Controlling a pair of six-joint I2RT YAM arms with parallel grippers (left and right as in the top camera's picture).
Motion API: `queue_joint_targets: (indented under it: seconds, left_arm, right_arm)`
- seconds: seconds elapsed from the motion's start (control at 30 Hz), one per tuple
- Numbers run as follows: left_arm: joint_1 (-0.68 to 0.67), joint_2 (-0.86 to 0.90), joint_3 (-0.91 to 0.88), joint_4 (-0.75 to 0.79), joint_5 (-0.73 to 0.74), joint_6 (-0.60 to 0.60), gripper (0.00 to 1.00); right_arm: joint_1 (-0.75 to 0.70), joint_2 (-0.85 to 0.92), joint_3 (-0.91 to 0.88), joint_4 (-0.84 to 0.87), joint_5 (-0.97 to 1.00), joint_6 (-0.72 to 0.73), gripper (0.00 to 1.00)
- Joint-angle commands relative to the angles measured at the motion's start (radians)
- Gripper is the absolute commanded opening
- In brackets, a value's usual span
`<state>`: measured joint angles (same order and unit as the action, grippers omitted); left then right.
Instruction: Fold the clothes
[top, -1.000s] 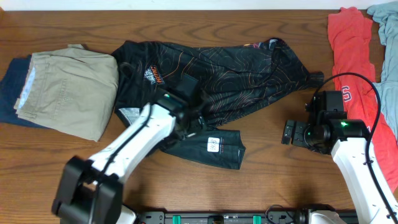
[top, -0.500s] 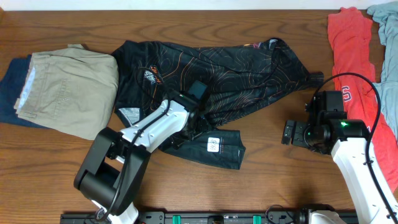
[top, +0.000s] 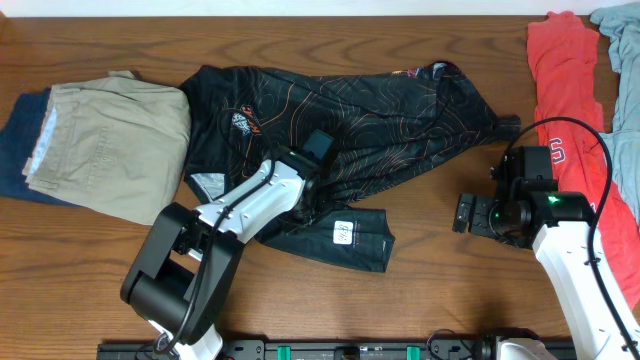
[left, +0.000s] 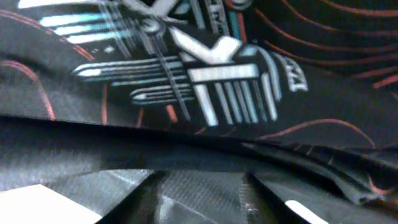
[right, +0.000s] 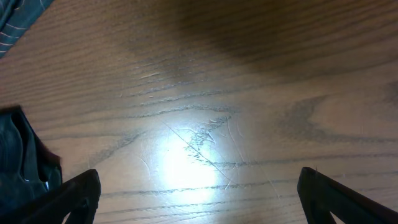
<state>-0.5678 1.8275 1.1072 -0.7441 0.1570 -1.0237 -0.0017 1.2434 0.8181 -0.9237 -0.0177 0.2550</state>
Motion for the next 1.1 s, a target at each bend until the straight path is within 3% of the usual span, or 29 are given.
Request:
queue_joint_targets:
  seconds: [0.0, 0.57, 0.77, 1.07]
  left_arm:
    - [0.000, 0.006, -0.004, 0.013, -0.011, -0.007, 0.69]
    - [-0.001, 0.019, -0.004, 0.050, -0.063, -0.089, 0.70]
    - [-0.001, 0.019, -0.005, 0.026, -0.063, -0.089, 0.57]
    - [-0.001, 0.045, -0.008, 0.032, -0.066, -0.089, 0.57]
  right_arm:
    - [-0.013, -0.011, 0.003, 0.000, 0.010, -0.009, 0.99]
    - [-0.013, -0.011, 0.003, -0.002, 0.002, -0.008, 0.99]
    - [-0.013, -0.011, 0.003, -0.002, 0.002, -0.008, 0.99]
    - [-0.013, -0.011, 0.003, -0.003, 0.002, -0.008, 0.99]
